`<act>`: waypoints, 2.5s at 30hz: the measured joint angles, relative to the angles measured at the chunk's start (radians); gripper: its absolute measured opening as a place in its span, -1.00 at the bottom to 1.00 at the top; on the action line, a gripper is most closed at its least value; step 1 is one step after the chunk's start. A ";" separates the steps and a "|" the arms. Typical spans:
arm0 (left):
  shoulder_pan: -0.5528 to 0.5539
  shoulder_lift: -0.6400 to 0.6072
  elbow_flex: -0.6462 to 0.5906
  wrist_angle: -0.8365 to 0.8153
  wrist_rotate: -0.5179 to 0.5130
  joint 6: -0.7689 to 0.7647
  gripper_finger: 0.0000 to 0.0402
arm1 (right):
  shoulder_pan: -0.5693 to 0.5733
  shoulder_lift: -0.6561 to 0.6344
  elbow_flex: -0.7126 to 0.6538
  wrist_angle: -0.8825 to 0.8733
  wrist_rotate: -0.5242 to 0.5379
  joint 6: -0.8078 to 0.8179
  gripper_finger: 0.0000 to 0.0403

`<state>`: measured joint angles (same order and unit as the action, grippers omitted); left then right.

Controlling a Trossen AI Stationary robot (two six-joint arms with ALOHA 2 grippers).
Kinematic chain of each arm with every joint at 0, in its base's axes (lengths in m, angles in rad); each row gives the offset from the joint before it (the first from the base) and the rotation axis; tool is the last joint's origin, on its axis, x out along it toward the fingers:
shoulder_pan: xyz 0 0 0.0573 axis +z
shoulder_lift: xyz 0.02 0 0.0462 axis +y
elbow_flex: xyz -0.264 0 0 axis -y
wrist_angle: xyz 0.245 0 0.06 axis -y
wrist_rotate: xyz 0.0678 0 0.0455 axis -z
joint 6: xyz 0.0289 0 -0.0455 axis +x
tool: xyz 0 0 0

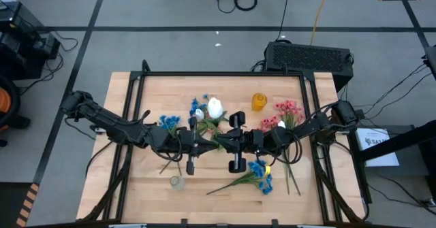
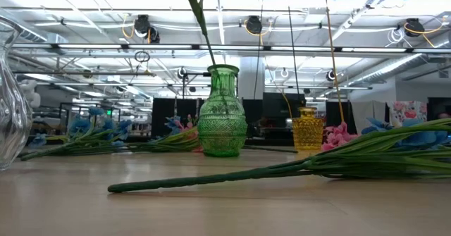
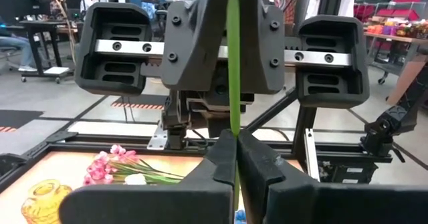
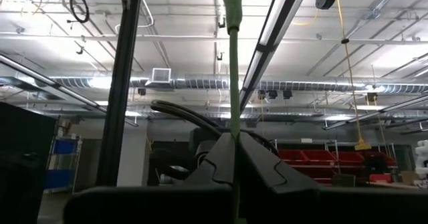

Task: Sort flowers into vase by color
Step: Put the left white flower into the green vase

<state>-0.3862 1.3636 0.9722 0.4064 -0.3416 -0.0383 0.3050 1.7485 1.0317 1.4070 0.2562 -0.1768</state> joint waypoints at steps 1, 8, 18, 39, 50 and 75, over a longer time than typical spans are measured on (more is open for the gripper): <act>0.000 0.000 0.000 -0.001 0.000 0.000 -0.97 | 0.000 0.000 0.000 -0.002 0.000 0.000 -1.00; -0.006 -0.040 0.000 -0.095 0.031 -0.009 -0.97 | 0.007 -0.006 0.002 -0.048 0.049 0.009 -0.87; -0.053 -0.121 0.000 -0.356 0.048 -0.059 -0.97 | 0.042 -0.068 0.000 -0.390 0.101 0.135 -0.21; -0.097 -0.134 0.000 -0.553 0.060 -0.113 -0.97 | 0.064 -0.124 0.000 -0.443 0.025 0.161 0.07; -0.096 -0.134 0.000 -0.558 0.055 -0.114 -0.97 | 0.063 -0.124 0.000 -0.441 0.026 0.166 -0.22; -0.100 -0.134 0.000 -0.580 0.043 -0.189 -0.74 | 0.063 -0.133 0.000 -0.449 0.035 0.145 -0.99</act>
<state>-0.4858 1.2294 0.9718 -0.1734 -0.2981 -0.2277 0.3679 1.6150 1.0313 0.9576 0.2913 -0.0317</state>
